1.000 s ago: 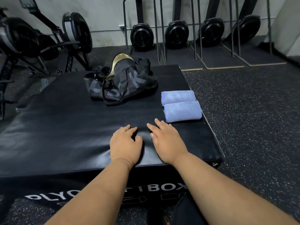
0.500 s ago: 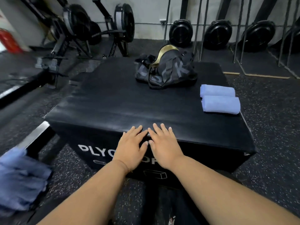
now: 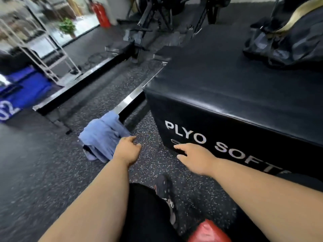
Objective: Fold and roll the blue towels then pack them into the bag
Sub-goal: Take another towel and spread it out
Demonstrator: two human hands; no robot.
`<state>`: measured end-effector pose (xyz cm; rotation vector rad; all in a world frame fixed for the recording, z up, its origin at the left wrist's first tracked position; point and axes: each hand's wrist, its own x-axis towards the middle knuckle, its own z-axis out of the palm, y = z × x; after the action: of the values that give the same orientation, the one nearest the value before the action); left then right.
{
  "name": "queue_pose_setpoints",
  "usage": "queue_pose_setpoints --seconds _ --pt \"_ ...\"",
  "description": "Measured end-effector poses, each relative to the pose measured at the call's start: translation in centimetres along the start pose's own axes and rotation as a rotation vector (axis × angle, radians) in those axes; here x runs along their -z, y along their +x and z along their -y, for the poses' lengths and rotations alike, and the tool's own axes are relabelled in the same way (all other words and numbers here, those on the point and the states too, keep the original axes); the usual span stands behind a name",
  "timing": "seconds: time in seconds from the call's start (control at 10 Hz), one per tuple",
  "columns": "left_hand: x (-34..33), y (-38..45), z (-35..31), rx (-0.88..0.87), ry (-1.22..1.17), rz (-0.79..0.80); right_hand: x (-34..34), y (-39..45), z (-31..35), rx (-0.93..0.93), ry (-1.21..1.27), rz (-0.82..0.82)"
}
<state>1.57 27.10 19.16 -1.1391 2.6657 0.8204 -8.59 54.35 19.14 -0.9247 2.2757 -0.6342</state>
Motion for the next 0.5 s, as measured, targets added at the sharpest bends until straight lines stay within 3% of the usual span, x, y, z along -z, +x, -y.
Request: queue_pose_setpoints --seconds 0.2,0.5 --pt "1.4 5.2 7.5 0.248 -0.147 0.035 -2.6 5.6 0.7 -0.051 0.096 0.076" --pt "-0.3 13.6 12.7 0.400 -0.320 0.032 -5.3 14.3 1.6 -0.032 0.111 0.088"
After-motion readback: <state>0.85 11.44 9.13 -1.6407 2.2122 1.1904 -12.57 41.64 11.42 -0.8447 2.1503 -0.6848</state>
